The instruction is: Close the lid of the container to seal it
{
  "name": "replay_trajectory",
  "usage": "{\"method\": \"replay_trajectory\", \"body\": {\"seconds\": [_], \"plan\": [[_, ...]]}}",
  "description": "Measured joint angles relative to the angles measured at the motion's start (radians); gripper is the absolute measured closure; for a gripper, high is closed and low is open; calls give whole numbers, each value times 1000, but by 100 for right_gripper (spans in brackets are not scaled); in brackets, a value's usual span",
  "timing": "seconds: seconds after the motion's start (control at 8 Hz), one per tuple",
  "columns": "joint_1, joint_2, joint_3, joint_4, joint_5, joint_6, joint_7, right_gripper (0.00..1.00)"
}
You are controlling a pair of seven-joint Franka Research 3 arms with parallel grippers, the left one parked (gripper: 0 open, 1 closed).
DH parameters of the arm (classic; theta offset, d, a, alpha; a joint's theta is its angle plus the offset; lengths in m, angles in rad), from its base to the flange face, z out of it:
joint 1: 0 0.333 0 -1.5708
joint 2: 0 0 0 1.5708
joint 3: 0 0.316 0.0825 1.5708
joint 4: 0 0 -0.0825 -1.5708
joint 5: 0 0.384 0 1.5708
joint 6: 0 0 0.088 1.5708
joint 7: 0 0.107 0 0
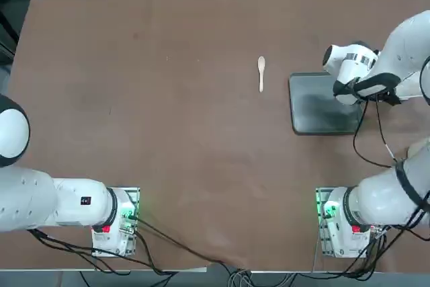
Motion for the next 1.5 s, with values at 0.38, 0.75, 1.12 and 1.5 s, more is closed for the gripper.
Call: {"method": "replay_trajectory", "body": {"seconds": [0.38,0.75,1.12,1.5], "plan": [[0,-1,0,13,0,-6,-18,98],[0,-1,0,21,0,-8,-31,98],[0,-48,-1,81,142,-9,-183,98],[-11,-161,-8,244,393,-71,-487,98]]}}
